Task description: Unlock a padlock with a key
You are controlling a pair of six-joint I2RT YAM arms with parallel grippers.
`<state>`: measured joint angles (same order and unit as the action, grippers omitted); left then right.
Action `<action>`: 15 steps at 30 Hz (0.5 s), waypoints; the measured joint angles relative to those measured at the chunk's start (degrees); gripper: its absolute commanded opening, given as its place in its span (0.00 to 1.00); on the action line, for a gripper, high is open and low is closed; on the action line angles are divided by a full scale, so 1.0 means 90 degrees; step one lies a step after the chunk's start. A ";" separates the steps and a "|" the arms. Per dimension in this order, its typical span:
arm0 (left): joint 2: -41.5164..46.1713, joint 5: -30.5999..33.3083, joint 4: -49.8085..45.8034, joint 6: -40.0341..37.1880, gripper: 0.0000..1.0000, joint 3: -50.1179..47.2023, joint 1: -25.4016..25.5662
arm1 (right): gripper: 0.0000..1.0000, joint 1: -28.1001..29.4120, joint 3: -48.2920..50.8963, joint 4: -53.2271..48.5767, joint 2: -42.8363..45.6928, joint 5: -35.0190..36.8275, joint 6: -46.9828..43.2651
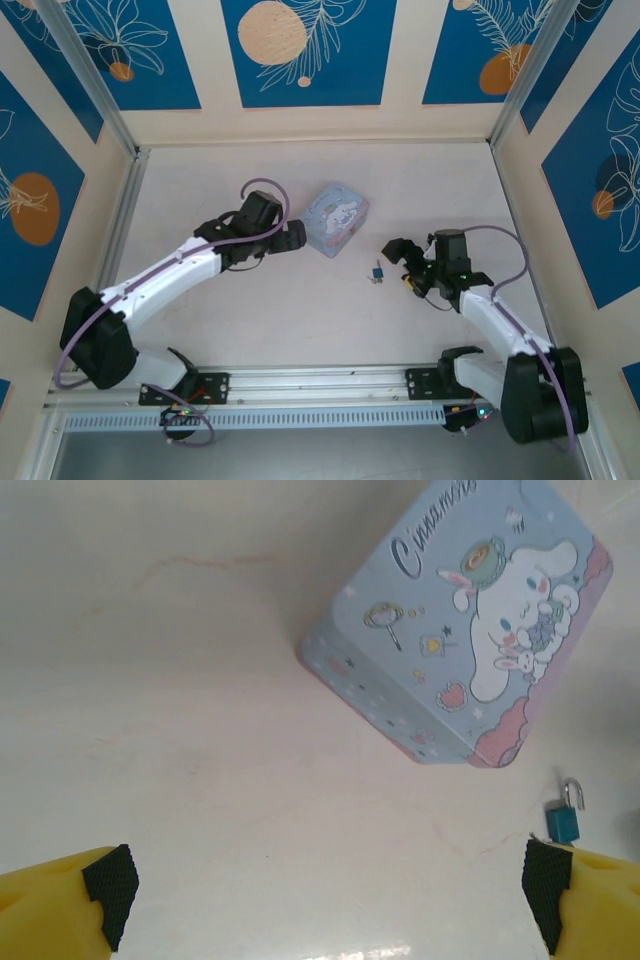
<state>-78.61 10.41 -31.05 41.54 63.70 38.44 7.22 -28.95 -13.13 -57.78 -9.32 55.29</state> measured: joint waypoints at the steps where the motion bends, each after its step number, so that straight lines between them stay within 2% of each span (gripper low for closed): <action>1: 0.0119 0.0168 -0.0107 -0.0070 1.00 0.0002 -0.0005 | 0.99 -0.0019 -0.0243 -0.0311 0.0141 0.0126 -0.0063; 6: 0.0576 0.1316 -0.0418 -0.0648 1.00 0.0022 -0.0063 | 1.00 -0.0044 -0.1695 -0.1392 0.0170 0.0916 -0.0508; 9: 0.0872 0.2178 -0.0180 -0.1307 1.00 -0.0036 -0.0085 | 0.99 -0.0044 -0.2426 -0.1651 -0.0070 0.1586 -0.0816; 13: 0.1292 0.3145 0.0726 -0.2640 1.00 -0.0491 -0.0148 | 1.00 -0.0041 -0.2531 -0.1372 -0.0248 0.2776 -0.1309; 15: 0.1331 0.3364 0.1088 -0.3196 1.00 -0.0695 -0.0291 | 0.99 -0.0044 -0.2353 -0.1076 -0.0294 0.3281 -0.1649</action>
<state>-66.63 40.69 -21.26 12.78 57.45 35.81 6.83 -50.13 -22.81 -60.42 20.21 40.45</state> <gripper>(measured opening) 0.999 0.994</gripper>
